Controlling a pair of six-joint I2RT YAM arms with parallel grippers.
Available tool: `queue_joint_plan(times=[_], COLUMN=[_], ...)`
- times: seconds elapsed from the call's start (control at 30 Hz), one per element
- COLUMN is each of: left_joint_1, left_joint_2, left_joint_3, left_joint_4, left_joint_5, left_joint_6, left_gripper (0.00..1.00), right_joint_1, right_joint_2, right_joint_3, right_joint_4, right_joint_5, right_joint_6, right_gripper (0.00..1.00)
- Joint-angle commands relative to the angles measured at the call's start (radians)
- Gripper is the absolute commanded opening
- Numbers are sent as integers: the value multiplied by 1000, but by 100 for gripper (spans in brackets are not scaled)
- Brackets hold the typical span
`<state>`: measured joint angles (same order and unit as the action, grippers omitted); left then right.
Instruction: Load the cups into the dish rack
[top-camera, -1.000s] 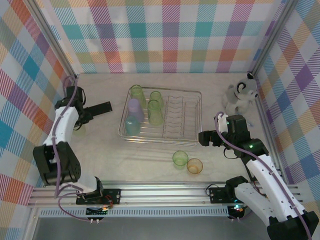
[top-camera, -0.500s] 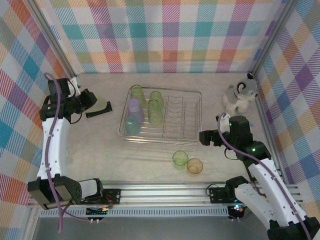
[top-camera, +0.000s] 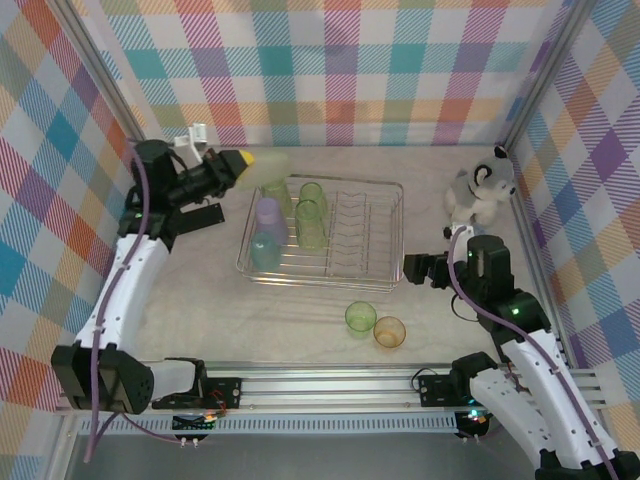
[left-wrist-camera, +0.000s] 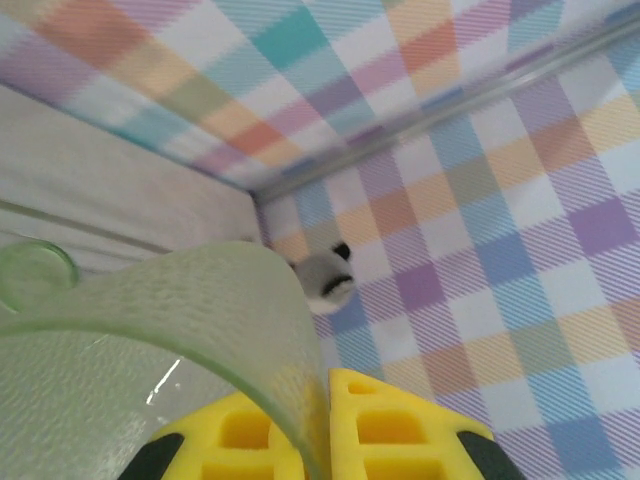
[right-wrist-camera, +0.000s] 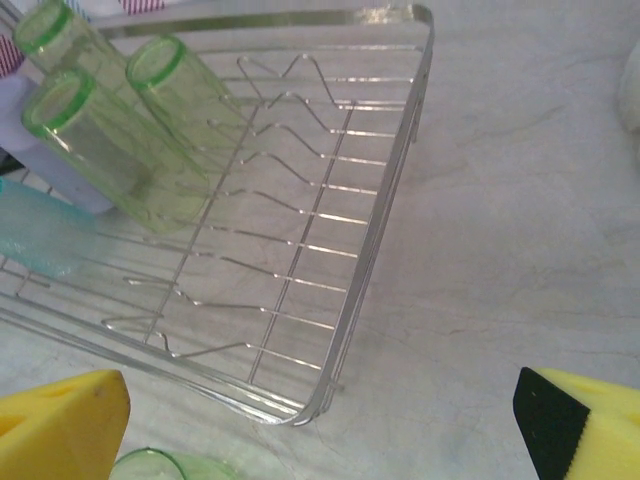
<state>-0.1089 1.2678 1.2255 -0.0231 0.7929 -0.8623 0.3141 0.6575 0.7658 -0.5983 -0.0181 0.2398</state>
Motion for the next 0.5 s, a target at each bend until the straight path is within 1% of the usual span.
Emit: queue_joint_plan(times=[0.0,0.1,0.23,0.37,0.4,0.47], left_joint_1=[-69,-122,-170,-194,-197,-201], left_joint_2=[28,55,95,108,109,114], left_joint_3=[-50,-71,-72,-82,-86,-92], left_joint_4=[310,409,484,553,572,609], left_joint_5=[60,57,81,93,92,94], left_joint_6=[-190,-252,-300,-346,-357,-383], left_gripper=[0,0,0,0,0,0], right_joint_1=[-6,-10,-18,-61,-68,-72], right_joint_2=[41,167,262,323,335,361], right_joint_3=[77,199,314,385,394,401], right_joint_4=[72,31,43,139,184,283], right_joint_5=[-34,-151,-246,-451,-512,-595], right_joint_6=[63,85,134,251,292,366], right_gripper=[99,99,99,99,99,99])
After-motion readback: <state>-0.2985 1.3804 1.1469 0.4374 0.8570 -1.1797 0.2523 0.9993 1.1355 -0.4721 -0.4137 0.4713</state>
